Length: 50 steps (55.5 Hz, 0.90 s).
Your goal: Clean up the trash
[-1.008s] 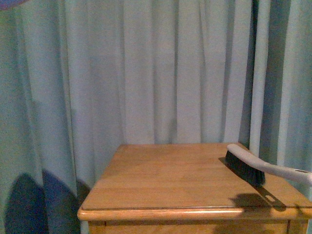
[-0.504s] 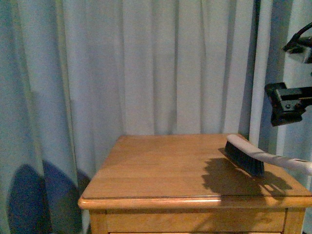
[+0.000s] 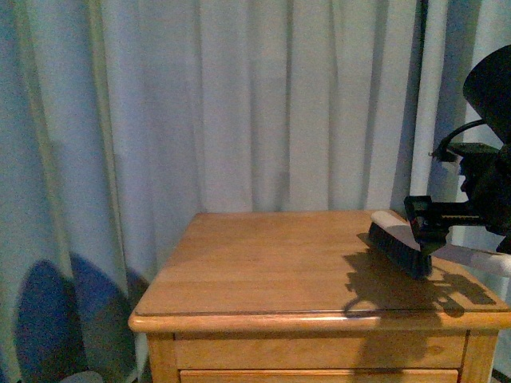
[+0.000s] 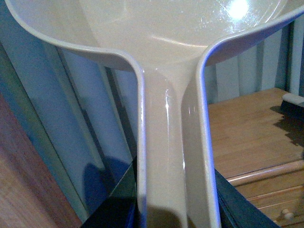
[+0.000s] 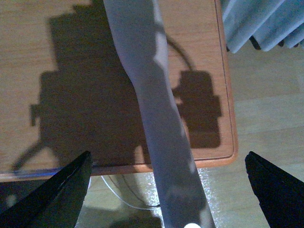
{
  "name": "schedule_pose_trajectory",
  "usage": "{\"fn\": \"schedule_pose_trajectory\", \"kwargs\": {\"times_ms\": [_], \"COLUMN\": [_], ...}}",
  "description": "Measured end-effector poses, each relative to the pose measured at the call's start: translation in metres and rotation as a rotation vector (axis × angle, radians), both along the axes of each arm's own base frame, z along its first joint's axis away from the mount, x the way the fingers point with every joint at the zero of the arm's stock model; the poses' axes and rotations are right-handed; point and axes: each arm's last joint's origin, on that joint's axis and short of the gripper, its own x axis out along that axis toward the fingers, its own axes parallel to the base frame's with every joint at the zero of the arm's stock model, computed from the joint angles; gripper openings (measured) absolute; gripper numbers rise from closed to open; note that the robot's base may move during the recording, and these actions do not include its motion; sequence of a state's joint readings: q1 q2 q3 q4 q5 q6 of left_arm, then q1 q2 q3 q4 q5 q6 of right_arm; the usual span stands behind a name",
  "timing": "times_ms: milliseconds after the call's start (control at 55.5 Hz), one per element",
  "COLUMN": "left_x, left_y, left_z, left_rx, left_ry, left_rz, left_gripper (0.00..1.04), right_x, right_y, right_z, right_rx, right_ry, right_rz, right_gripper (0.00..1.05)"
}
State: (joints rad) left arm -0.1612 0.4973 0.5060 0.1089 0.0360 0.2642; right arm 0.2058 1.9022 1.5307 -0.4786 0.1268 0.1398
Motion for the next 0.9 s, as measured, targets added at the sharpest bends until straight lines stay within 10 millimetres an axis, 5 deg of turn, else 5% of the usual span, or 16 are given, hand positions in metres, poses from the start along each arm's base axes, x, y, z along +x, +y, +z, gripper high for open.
{"fn": "schedule_pose_trajectory", "kwargs": {"times_ms": [504,900], "left_x": [0.0,0.0], "left_y": [0.0,0.0], "left_z": [0.0,0.0], "left_rx": [0.0,0.0], "left_ry": [0.0,0.0], "left_rz": [0.0,0.0], "left_gripper": [0.26,0.26], "right_x": [0.014,0.017], "right_y": [0.003,-0.001], "right_z": [-0.024,-0.024], "right_rx": [0.043,0.069], "right_ry": [0.04,0.031], "right_rz": [-0.029,-0.036], "right_gripper": [0.97,0.28]}}
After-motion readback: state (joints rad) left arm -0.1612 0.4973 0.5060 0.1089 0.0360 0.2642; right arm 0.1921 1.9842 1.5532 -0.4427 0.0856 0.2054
